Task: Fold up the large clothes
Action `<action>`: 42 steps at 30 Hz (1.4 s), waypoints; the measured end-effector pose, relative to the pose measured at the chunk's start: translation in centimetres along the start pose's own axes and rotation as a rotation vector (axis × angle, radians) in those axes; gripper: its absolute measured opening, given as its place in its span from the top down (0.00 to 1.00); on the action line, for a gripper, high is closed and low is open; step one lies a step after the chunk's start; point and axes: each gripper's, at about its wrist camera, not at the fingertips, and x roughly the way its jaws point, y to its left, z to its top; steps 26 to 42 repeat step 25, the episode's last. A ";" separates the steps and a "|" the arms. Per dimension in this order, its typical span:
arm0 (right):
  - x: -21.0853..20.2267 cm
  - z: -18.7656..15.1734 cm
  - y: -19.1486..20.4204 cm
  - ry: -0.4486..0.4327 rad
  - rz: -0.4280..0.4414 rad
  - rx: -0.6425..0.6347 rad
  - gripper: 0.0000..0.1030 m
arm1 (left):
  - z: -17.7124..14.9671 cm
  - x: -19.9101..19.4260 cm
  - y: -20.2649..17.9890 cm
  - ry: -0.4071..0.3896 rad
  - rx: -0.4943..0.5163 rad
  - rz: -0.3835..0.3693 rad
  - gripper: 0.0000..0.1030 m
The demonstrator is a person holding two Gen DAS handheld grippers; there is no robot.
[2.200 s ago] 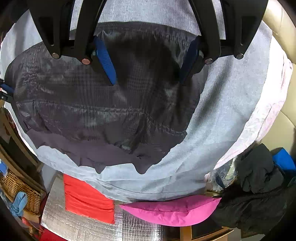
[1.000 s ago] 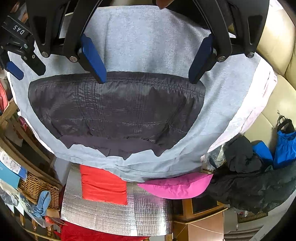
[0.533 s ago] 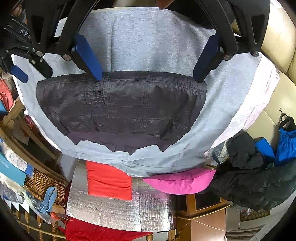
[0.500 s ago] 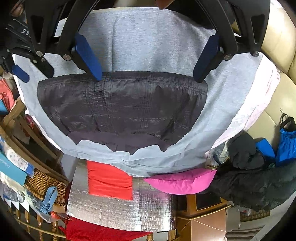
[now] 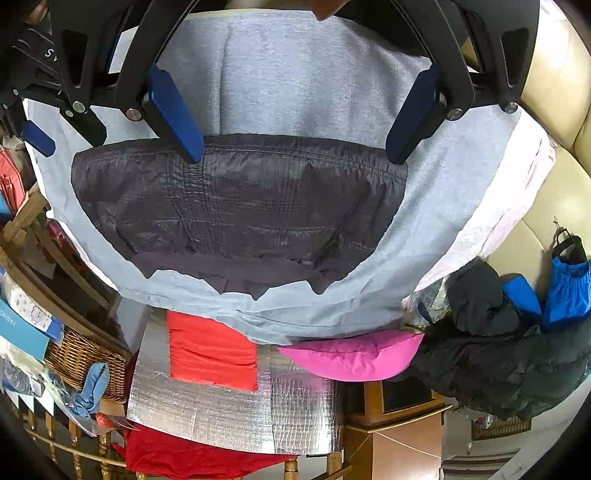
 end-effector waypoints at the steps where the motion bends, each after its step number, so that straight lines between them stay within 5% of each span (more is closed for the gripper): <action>1: -0.1 0.0 0.1 -0.001 0.000 -0.003 0.04 | 0.0 -0.1 0.0 -0.005 0.001 0.001 0.04; 42: 0.1 0.0 0.7 0.005 -0.019 -0.022 0.04 | 0.1 -0.3 -1.0 -0.035 0.032 -0.017 0.04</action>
